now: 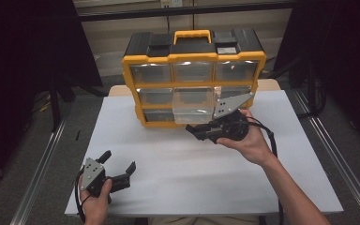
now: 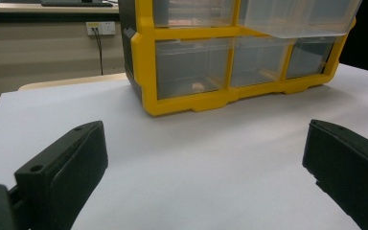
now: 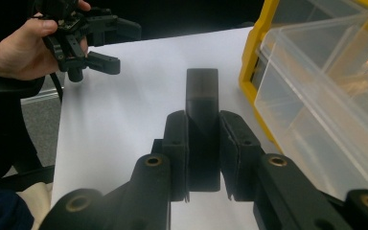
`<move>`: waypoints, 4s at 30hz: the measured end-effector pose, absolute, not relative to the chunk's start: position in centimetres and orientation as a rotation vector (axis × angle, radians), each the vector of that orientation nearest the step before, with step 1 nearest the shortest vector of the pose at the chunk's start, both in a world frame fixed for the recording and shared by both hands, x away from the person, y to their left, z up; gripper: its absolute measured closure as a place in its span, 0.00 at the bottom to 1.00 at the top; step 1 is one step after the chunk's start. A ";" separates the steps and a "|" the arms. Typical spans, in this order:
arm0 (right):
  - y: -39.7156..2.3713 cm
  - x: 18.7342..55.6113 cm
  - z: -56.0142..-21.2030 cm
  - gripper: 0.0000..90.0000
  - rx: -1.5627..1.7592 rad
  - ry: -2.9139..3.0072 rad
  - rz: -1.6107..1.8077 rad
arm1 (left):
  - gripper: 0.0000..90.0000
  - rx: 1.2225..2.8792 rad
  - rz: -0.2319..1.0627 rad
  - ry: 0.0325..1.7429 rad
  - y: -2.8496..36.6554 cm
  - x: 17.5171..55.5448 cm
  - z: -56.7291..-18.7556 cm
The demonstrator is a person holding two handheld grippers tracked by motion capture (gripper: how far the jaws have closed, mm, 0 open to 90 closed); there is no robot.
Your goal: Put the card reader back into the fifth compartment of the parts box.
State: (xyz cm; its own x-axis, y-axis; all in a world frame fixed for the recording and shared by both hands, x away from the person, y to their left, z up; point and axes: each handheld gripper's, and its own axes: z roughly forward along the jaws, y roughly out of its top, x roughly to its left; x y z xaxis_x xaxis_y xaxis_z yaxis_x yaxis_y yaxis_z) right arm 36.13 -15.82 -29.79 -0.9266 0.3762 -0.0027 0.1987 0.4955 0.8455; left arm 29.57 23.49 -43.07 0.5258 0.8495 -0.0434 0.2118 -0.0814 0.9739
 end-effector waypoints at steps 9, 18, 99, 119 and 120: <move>-15.8 36.4 -28.4 0.82 0.478 2.543 1.376 | 0.02 1.601 0.683 0.925 23.5 29.7 -43.1; -15.9 36.9 -26.8 0.82 0.481 2.541 1.360 | 0.02 1.600 0.683 0.926 23.5 29.7 -43.1; -12.9 46.5 -23.5 0.82 0.688 2.704 0.876 | 0.02 1.601 0.678 0.924 23.6 29.7 -43.1; -12.4 47.3 -25.0 0.81 0.723 2.773 0.788 | 0.02 1.603 0.678 0.919 23.6 29.7 -43.1; -12.4 47.3 -25.0 0.78 0.733 2.764 0.790 | 0.02 1.603 0.678 0.919 23.6 29.7 -43.0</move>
State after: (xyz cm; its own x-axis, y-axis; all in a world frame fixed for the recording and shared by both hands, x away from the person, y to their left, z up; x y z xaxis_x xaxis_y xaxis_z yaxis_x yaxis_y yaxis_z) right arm 47.33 -12.36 -24.97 -0.8635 0.5033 -0.0320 0.4104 0.7381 0.5355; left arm 29.66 23.62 -43.05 0.5331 0.8450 -0.0409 0.2094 -0.0849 0.9741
